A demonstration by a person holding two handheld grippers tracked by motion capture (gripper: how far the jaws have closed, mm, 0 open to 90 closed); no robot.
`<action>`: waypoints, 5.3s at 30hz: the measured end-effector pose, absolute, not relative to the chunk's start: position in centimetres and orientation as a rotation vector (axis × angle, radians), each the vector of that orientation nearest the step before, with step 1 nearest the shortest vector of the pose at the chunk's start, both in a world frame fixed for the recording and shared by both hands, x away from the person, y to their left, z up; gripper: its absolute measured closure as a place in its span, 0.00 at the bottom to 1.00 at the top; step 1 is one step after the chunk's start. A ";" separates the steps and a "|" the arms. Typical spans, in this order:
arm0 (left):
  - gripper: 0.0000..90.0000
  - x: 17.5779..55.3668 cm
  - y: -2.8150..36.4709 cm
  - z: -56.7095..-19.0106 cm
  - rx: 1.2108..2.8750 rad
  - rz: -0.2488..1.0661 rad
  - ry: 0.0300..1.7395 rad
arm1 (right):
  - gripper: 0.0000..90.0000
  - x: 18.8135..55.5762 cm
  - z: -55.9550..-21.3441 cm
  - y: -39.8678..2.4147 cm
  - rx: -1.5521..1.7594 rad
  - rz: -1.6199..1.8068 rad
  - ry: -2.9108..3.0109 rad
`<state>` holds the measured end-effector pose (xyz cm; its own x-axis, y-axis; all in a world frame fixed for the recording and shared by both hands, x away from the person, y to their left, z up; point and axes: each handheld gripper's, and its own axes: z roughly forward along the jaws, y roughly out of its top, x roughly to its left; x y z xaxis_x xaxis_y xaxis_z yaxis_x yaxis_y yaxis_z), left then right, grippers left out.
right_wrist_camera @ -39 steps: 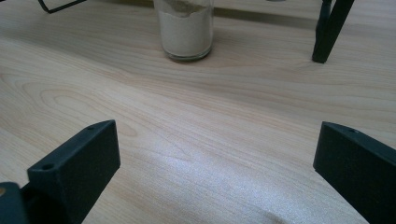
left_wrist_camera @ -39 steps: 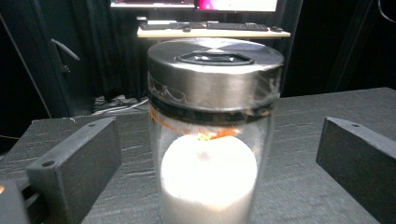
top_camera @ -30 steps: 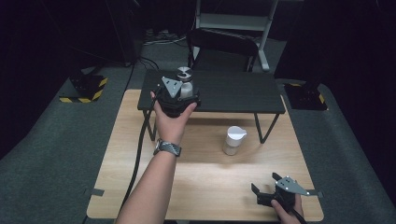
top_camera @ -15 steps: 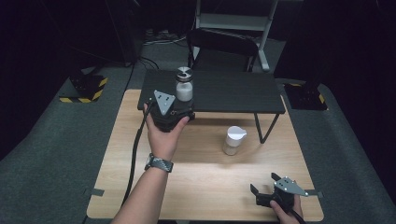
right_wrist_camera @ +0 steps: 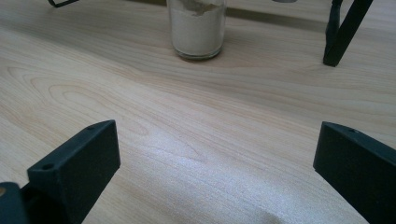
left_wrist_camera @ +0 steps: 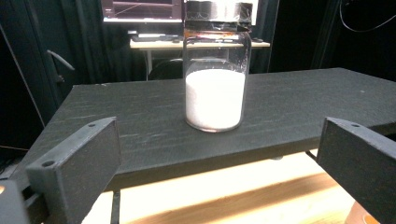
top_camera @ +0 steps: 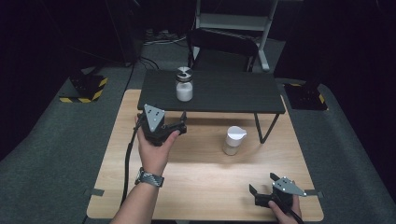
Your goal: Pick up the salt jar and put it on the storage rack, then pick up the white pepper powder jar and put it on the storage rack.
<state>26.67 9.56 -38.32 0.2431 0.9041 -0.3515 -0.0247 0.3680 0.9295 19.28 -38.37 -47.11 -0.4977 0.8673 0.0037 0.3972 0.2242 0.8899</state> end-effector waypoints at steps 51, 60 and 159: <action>0.01 16.3 14.8 -51.2 1.094 0.636 1.174 | 0.01 18.8 -47.1 -38.1 1.124 1.211 2.007; 0.01 15.8 15.2 -52.3 1.157 0.610 1.203 | 0.01 18.5 -47.2 -38.1 1.116 1.213 2.006; 0.01 15.9 15.5 -51.8 1.327 0.556 1.237 | 0.02 29.0 -45.0 -30.8 1.152 1.278 1.955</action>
